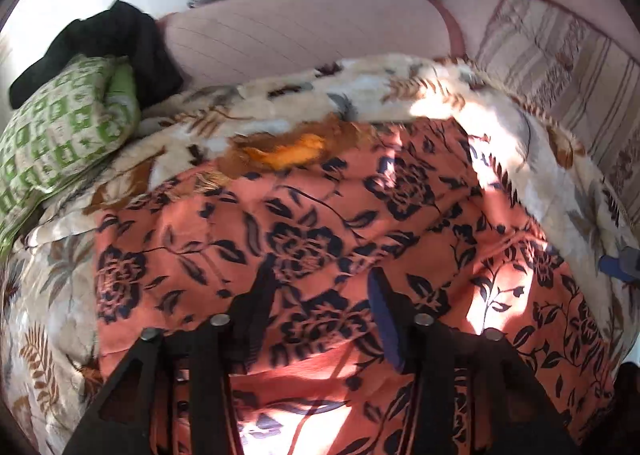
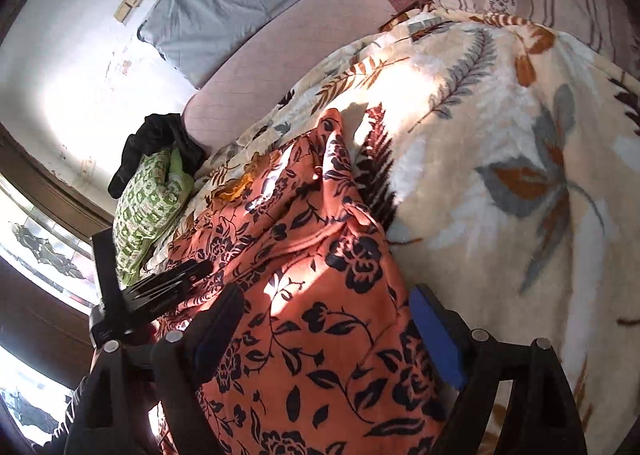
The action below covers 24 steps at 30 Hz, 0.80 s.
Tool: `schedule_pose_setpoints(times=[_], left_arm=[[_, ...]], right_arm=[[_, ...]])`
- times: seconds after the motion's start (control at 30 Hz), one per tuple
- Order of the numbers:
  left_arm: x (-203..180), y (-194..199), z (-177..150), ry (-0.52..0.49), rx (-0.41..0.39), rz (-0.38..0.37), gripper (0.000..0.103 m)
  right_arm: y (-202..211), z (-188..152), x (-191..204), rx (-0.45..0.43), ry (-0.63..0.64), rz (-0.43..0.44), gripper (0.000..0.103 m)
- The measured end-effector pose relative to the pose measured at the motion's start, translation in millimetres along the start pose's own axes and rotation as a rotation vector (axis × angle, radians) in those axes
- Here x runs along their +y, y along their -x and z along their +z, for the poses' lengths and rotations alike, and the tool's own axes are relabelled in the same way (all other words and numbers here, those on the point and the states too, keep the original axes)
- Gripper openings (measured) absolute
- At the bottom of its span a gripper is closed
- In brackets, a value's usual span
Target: Fold small clothes
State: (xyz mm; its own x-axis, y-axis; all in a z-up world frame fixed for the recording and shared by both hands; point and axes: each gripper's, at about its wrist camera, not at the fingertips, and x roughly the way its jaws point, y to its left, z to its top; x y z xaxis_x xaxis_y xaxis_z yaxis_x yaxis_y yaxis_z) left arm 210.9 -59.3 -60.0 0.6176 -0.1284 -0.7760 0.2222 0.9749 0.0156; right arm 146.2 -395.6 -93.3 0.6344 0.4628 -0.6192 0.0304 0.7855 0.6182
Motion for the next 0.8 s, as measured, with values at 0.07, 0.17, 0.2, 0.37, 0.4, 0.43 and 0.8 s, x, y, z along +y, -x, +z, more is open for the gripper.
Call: schedule_pose_setpoints(times=[0.07,0.17,0.2,0.37,0.4,0.43,0.8], left_arm=[[37.8,14.8,-1.0,0.066,-0.059,0.096,0.071],[91.8,15.1,-16.1,0.168,-0.064,0.212,0.071],[108.7,13.5,-23.8,0.208,-0.053,0.225,0.071],[166.3,7.3,-55.8,0.363,-0.03,0.228,0.071],[173.5,5.7,-60.0,0.391,-0.03,0.223,0.071],[177.6,1.7,-62.8,0.412,-0.028,0.219,0.071],[201.5,13.7,-70.3,0.518,-0.036,0.171,0.071]], right_arm=[[-20.7,14.9,14.4,0.033,0.001,0.082,0.087],[-67.5,40.9,34.8,0.08,-0.057,0.15,0.087],[-86.9,48.4,37.8,0.105,-0.104,0.188,0.087],[-156.9,73.9,26.0,0.11,-0.328,0.075,0.081],[-164.2,77.6,23.4,0.101,-0.348,0.043,0.073],[-168.9,80.9,22.3,0.087,-0.355,0.015,0.064],[-108.5,88.7,85.5,-0.054,-0.048,-0.109,0.006]])
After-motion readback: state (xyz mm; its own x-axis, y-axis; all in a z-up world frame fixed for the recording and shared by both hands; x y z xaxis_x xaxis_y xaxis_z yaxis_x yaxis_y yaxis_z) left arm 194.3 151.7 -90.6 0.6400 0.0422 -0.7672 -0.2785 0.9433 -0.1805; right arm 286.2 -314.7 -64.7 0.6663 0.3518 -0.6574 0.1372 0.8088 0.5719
